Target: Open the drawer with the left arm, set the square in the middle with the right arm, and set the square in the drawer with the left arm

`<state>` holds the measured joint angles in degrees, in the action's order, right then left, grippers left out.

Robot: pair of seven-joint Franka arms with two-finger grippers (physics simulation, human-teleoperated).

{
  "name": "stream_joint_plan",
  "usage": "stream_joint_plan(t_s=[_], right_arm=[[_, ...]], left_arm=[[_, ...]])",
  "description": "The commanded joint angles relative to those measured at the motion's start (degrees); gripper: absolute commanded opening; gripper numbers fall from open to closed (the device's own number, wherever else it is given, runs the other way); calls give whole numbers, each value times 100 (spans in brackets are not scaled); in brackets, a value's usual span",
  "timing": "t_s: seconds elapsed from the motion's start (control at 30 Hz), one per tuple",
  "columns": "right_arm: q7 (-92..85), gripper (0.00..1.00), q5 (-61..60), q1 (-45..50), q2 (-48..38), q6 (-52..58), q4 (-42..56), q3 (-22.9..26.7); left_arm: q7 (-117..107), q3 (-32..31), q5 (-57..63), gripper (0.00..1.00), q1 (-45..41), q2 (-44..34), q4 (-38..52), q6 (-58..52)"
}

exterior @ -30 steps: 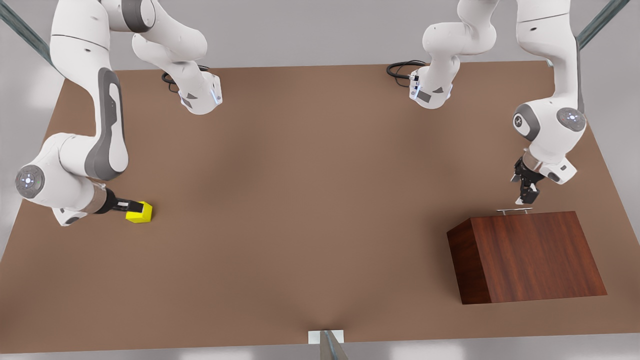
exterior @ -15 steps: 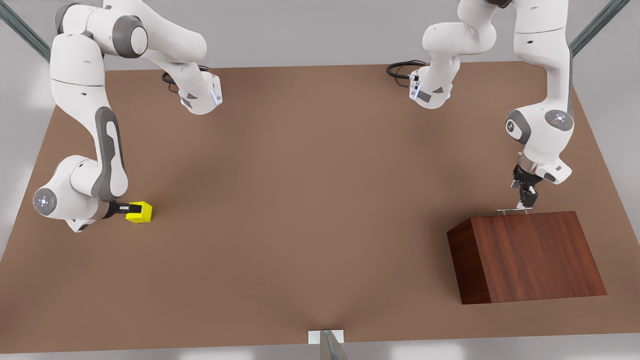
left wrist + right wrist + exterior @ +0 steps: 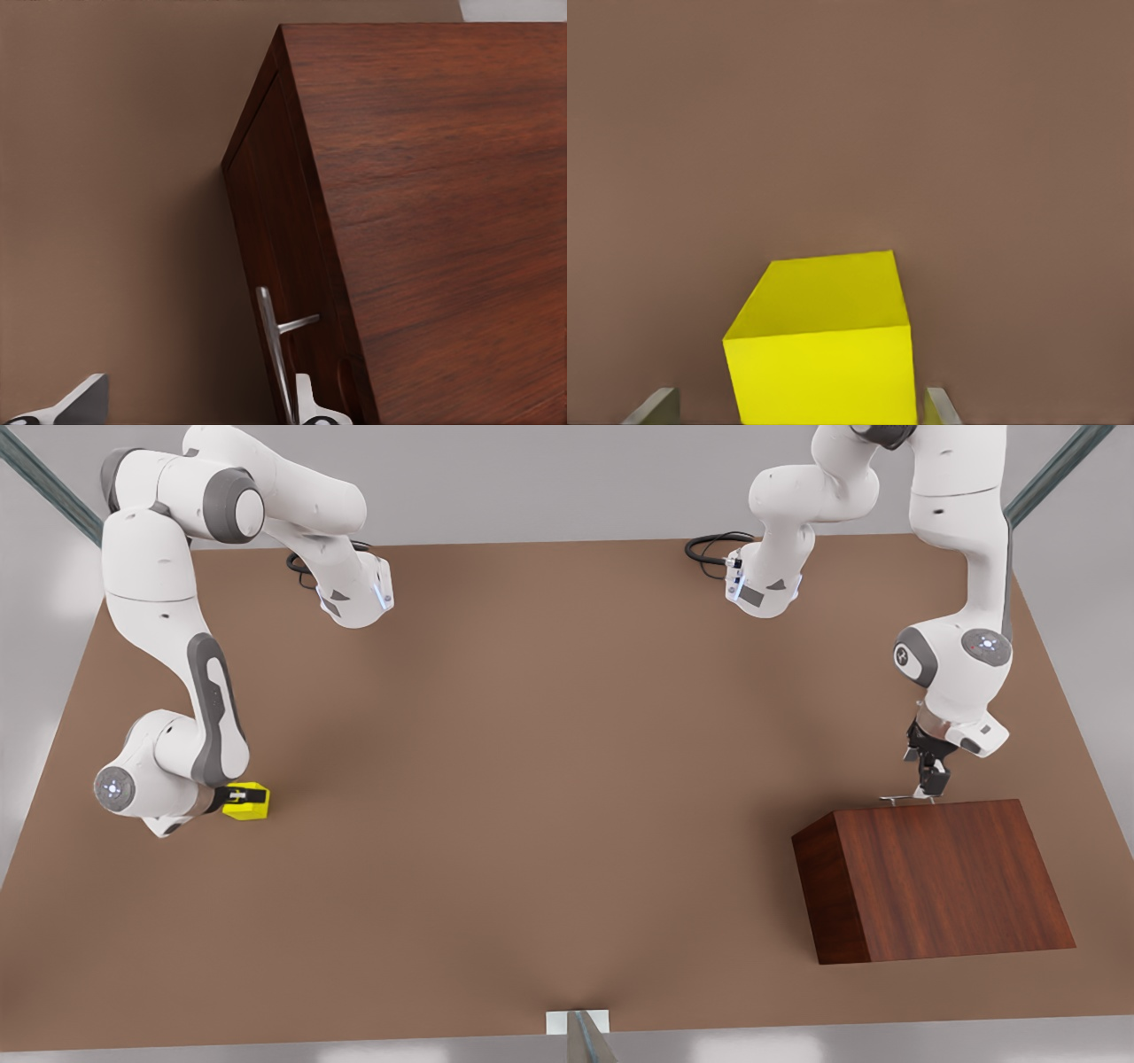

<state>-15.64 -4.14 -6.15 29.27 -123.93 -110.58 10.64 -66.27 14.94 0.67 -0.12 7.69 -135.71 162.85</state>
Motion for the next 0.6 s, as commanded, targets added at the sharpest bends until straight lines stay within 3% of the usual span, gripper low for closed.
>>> stream_joint_plan(t_s=[0.0, 0.57], right_arm=[[0, 100, 1, 0, 0, 0, 1, 9], [53, 100, 98, -9, 105, -1037, -456, 9]], left_arm=[[0, 0, 3, 100, 29, 39, 10, 1], [0, -9, -15, 100, 56, 40, 1, -192]])
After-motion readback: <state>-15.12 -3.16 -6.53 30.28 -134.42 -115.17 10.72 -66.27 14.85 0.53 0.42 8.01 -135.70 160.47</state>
